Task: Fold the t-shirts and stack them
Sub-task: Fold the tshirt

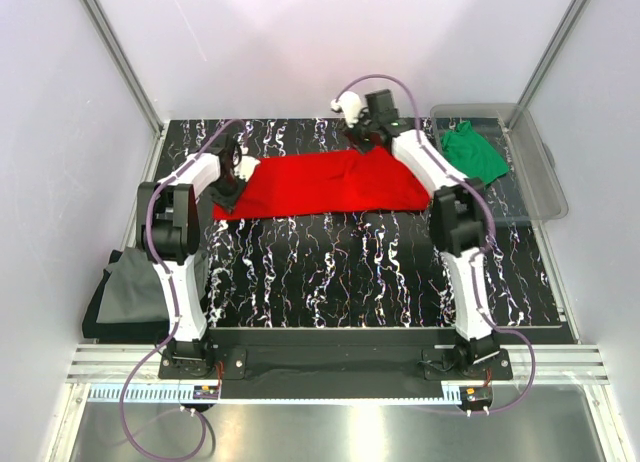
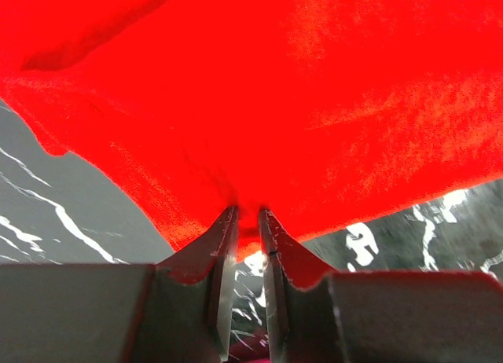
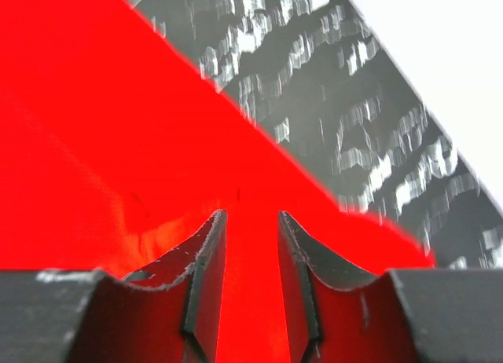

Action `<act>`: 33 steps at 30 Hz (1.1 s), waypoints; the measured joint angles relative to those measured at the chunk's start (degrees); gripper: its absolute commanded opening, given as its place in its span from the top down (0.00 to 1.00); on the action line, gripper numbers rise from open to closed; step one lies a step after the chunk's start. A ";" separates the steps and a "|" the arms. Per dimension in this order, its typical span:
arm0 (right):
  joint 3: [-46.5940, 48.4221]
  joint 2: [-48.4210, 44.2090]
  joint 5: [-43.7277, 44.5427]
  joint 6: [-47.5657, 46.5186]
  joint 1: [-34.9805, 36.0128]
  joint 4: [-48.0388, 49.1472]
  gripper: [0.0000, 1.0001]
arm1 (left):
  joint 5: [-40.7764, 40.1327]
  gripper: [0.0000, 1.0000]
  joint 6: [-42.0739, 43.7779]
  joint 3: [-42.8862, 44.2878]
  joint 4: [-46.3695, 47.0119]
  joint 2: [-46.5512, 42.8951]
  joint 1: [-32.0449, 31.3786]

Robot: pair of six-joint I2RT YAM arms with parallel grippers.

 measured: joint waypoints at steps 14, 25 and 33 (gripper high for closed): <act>-36.50 -28.59 6.34 -5.05 -10.12 -1.92 0.43 | -1.42 0.77 1.46 -0.68 -1.97 -1.88 -0.52; -37.46 -21.22 6.88 -6.19 -10.45 -7.28 0.48 | -3.54 0.76 1.73 1.20 -1.81 -0.46 -0.55; -36.06 -18.64 6.75 -6.82 -13.35 -10.19 0.48 | -4.35 0.76 1.73 1.29 -1.92 -0.24 -0.55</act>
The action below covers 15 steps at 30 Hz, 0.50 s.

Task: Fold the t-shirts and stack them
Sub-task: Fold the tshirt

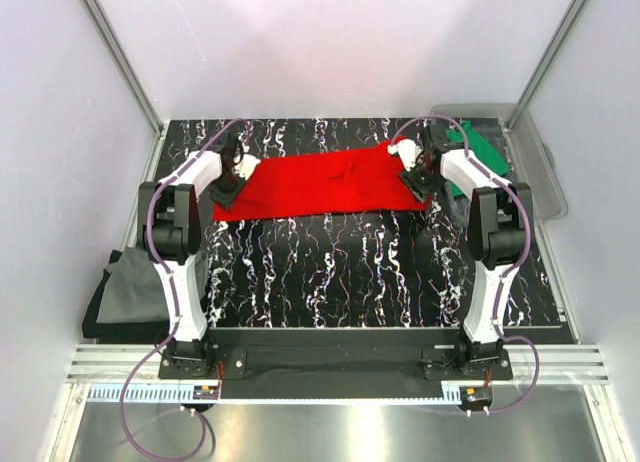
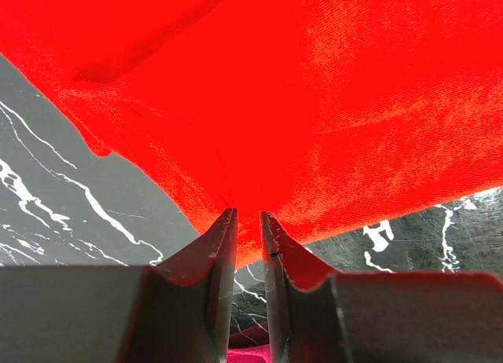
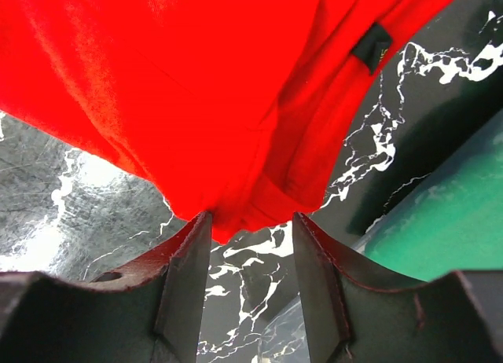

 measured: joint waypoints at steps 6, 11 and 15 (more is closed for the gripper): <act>0.02 0.00 -1.95 -0.11 -0.55 -1.09 0.50 | -0.52 0.76 0.02 0.00 0.02 0.04 0.02; 0.04 0.11 -4.42 0.24 -0.81 -2.58 0.59 | -0.90 0.76 0.02 0.13 0.02 0.57 0.00; 1.49 1.20 -5.73 0.72 -1.64 -4.20 0.71 | -1.20 0.76 0.02 0.13 -0.02 0.85 0.02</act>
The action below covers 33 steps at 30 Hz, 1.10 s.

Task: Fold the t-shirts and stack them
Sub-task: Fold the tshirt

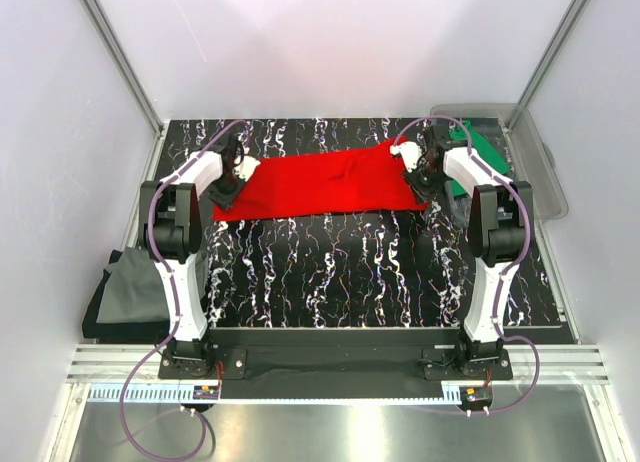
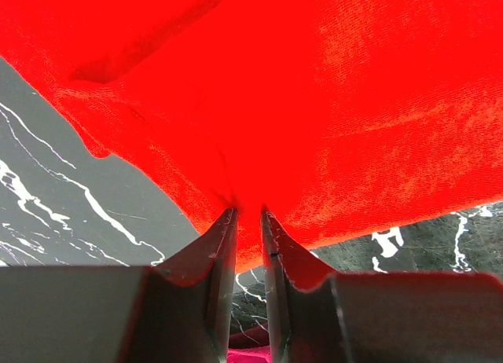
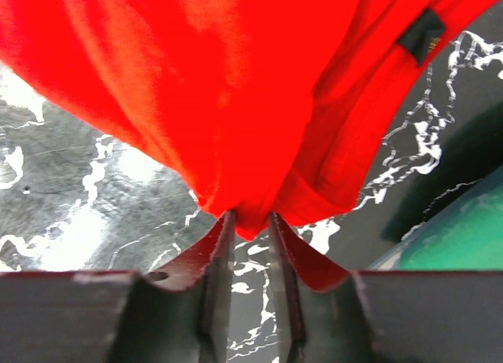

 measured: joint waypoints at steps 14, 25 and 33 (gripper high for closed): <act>3.02 1.90 -0.59 -0.83 -1.53 -1.60 0.98 | -1.44 0.77 1.51 0.02 0.26 0.02 0.26; 2.71 1.70 -0.07 -2.86 -1.68 -2.45 0.95 | -3.04 0.77 3.02 0.11 0.72 0.02 1.25; 2.58 0.79 0.02 -3.17 -1.68 -2.67 0.68 | -2.91 0.68 3.74 0.33 0.92 -0.09 1.20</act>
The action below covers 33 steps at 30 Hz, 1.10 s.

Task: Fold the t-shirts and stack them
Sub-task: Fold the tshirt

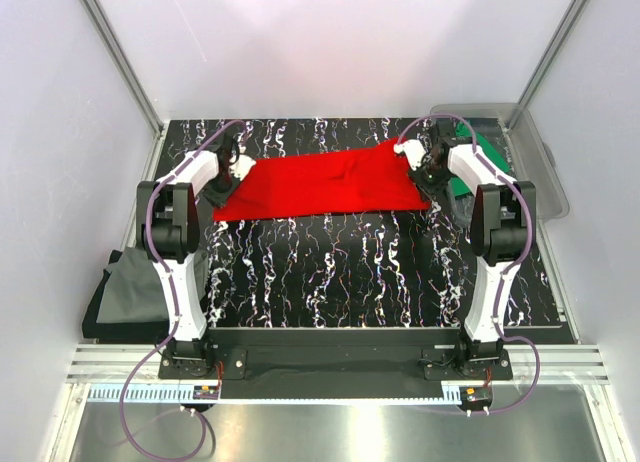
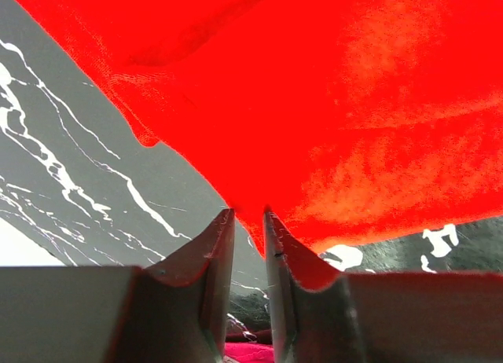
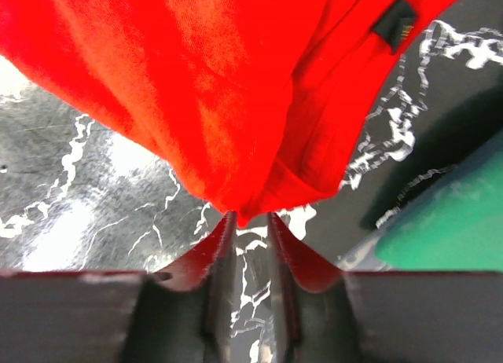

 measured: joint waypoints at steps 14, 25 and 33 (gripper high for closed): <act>2.91 -8.66 -4.59 2.54 -0.15 0.00 0.59 | 3.78 0.52 11.10 -4.00 1.25 -14.80 -2.51; 3.43 -8.11 -6.03 3.78 1.38 -0.35 0.59 | 3.78 0.51 16.68 -9.11 -0.17 -10.45 -2.43; 3.65 -8.07 -6.14 3.87 2.64 -0.39 0.59 | 3.74 0.59 17.38 -8.92 -0.07 -6.80 -2.40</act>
